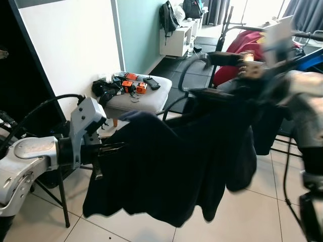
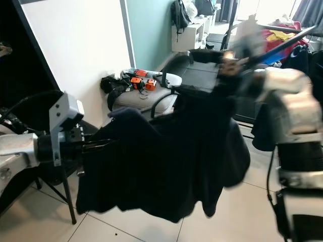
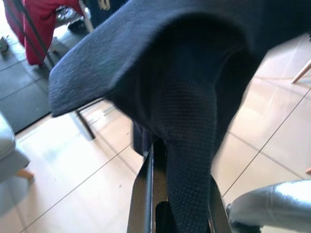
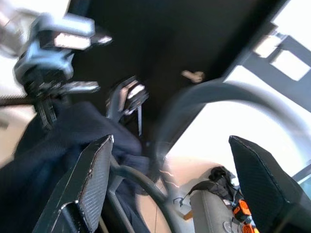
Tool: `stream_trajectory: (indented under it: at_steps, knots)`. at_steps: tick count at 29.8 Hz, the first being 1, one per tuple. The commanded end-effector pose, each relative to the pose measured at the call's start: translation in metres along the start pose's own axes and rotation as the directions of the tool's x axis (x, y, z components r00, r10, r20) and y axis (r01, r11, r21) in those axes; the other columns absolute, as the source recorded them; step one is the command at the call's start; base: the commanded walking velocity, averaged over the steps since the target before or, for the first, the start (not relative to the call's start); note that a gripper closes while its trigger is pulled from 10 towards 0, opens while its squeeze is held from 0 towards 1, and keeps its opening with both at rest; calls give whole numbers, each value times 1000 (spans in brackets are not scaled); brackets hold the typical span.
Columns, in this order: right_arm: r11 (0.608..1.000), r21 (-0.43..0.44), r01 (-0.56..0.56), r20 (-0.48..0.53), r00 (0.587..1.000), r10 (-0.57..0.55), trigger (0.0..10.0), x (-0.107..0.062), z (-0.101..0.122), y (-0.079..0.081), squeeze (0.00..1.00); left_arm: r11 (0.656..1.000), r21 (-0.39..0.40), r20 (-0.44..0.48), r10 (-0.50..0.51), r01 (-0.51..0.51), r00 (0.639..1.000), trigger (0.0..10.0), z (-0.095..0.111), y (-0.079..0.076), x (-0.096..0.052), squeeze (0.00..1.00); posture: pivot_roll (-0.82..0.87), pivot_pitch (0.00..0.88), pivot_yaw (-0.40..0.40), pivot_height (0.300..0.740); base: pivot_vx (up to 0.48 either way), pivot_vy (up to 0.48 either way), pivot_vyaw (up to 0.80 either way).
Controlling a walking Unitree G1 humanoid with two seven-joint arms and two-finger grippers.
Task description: Hang hanger
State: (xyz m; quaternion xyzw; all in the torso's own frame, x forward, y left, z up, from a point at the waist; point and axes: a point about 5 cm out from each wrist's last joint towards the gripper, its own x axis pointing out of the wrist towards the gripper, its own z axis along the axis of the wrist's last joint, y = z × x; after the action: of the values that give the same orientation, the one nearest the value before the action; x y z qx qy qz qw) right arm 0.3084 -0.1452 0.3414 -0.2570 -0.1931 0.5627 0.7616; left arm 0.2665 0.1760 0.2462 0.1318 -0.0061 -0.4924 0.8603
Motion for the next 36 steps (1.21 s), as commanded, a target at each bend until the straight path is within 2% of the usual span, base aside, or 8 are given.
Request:
stream_trajectory:
  at_steps: [1, 7, 14, 16, 17, 18, 25, 36]
  knots:
    - [996, -87, -13, -25, 1000, 11, 10000, 8, 5, 4, 1000, 1000, 2, 42, 14, -14, 999, 0, 8, 3, -2, 0, -79, 0, 8, 740, 0, 0, 0]
    - [930, -357, 88, -5, 995, -96, 10000, 38, 20, 1, 1000, 1000, -11, 67, 8, -7, 998, 0, 10, 2, 4, 0, -79, 0, 6, 740, 0, 0, 0]
    - [946, -147, 289, 196, 946, -258, 10000, 27, 44, -24, 965, 998, -11, 25, 66, -66, 997, 0, 3, 8, -1, 0, -73, 0, 3, 740, 0, 0, 0]
    - [943, -87, 320, 229, 928, -294, 10000, 16, 50, -31, 812, 995, -14, 5, 102, -102, 995, 0, -1, 13, -6, 0, -73, 0, 5, 740, 0, 0, 0]
    - [940, -36, 338, 244, 915, -320, 10000, 2, 53, -38, 565, 989, -13, -18, 145, -145, 989, 0, -5, 18, -13, 0, -73, 0, 6, 740, 0, 0, 0]
    - [945, -14, 327, 230, 921, -315, 10000, -18, 52, -40, 0, 981, -15, -33, 191, -191, 981, 0, -8, 24, -23, 0, -73, 0, 5, 740, 0, 0, 0]
    - [965, 84, 247, 192, 947, -259, 10000, -90, 40, -27, 0, 947, 25, -54, 320, -319, 946, 0, -6, 38, -65, 0, -74, 0, 10, 740, 0, 0, 0]
    - [932, 196, 305, -36, 952, -305, 10000, -122, -2, -7, 0, 923, 61, -60, 384, -381, 921, 0, -5, 45, -85, 0, -78, 0, 15, 740, 0, 0, 0]
